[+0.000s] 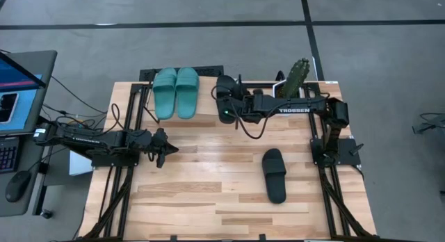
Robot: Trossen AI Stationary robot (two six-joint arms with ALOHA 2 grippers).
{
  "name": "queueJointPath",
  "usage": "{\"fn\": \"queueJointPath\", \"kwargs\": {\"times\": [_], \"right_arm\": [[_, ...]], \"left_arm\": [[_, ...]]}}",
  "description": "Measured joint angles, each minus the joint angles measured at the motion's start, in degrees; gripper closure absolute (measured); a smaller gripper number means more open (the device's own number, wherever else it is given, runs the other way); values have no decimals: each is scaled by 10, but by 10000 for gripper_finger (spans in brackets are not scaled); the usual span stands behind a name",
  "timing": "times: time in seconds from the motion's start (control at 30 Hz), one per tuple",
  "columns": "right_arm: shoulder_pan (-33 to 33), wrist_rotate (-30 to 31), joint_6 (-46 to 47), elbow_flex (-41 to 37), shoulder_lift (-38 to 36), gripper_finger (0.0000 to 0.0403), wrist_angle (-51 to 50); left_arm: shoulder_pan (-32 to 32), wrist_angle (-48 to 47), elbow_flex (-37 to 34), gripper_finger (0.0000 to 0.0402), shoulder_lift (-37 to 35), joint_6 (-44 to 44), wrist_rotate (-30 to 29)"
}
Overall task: Pick and place slides into the shelf
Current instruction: Put the left black slide on the shelf, then put the black slide on the shelf
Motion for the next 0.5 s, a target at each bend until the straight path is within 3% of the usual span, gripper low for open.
{"fn": "queueJointPath", "kwargs": {"times": [0.27, 0.5], "right_arm": [[30, -15, -85, 15, 0, 287, -10], [88, -140, -292, 94, 0, 287, -150]], "left_arm": [[0, 0, 0, 401, 0, 0, 0], [0, 0, 0, 401, 0, 0, 0]]}}
